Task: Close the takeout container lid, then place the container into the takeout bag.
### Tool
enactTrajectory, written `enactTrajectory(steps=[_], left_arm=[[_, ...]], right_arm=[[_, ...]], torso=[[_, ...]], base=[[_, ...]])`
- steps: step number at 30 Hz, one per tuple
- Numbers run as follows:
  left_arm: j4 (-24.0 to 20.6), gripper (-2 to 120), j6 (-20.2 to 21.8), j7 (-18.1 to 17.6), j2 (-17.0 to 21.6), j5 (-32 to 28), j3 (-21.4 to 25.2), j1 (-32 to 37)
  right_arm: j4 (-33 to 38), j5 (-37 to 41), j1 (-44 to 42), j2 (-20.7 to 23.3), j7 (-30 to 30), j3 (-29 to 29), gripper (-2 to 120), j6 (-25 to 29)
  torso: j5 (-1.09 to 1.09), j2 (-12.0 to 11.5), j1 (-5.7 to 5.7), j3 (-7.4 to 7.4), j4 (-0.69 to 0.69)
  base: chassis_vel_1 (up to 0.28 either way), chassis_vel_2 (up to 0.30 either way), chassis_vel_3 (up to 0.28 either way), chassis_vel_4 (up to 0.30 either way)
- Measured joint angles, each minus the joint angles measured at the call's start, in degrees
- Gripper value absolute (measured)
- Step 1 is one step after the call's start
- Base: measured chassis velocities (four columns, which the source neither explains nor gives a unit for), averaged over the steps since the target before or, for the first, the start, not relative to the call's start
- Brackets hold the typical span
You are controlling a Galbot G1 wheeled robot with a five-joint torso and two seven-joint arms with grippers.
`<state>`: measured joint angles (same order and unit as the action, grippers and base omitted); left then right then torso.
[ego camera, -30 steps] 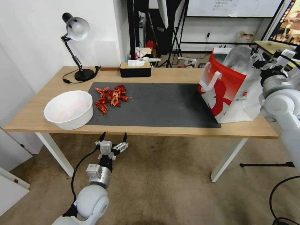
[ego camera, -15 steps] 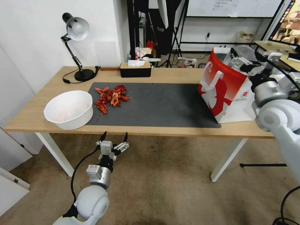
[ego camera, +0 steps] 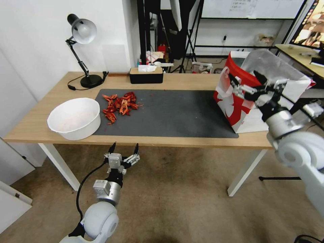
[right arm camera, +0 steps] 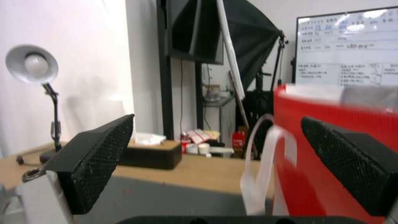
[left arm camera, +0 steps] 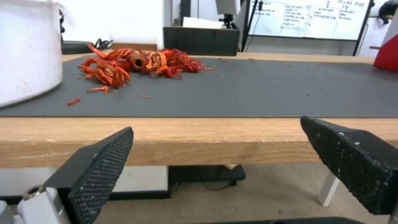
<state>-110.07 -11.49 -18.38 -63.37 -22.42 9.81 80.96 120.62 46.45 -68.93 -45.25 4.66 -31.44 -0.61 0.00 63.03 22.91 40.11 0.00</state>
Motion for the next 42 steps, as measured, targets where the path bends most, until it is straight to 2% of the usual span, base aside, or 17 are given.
enactTrajectory(steps=[10,13,14,18,26,34,42], left_arm=[[-0.6,100,0.02,-0.27,-0.12,0.11,0.39,0.83],[-0.31,100,-0.55,0.17,-0.28,0.04,1.26,0.94],[-0.31,100,-0.55,0.17,-0.28,0.04,1.26,0.94],[-0.45,100,-1.05,0.54,-0.58,0.09,1.62,0.85],[-0.48,100,-1.34,0.46,-0.87,0.3,1.86,1.31],[0.62,100,-2.46,0.51,-1.44,0.3,2.37,1.6],[1.05,100,-2.71,0.54,-1.54,0.3,2.45,1.5]], right_arm=[[0.99,-11.38,-10.44,-8.16,1.85,-0.73,100,4.46],[0.66,-16.21,-15.87,-12.79,2.83,-1.15,100,7.05],[0.66,-16.21,-15.87,-12.79,2.83,-1.15,100,7.05],[0.3,-21.95,-21.79,-18.12,3.92,-0.8,100,10.31],[-1.32,-26.04,-26.82,-23.87,3.34,-0.26,100,13.37],[-2.7,-26.99,-28.48,-26.27,2.65,-0.07,100,14.88],[-2.96,-27.26,-28.54,-26.57,2.5,0.2,100,15.15]], torso=[[0.0,0.0,0.0,0.0,0.0],[0.0,0.0,0.0,0.0,0.0],[0.0,0.0,0.0,0.0,0.0],[-0.01,0.0,0.01,-0.01,-0.01],[0.0,0.01,0.01,-0.01,0.01],[0.0,0.0,0.01,-0.01,0.01],[0.01,-0.01,0.01,0.0,0.0]], base=[[0.0,0.0,0.0,0.0],[0.0,0.0,0.0,0.0],[0.0,0.0,0.0,0.0],[0.0,0.0,0.0,0.0],[0.0,0.0,0.0,0.0],[0.0,0.0,0.0,0.0],[0.0,0.0,0.0,0.0]])
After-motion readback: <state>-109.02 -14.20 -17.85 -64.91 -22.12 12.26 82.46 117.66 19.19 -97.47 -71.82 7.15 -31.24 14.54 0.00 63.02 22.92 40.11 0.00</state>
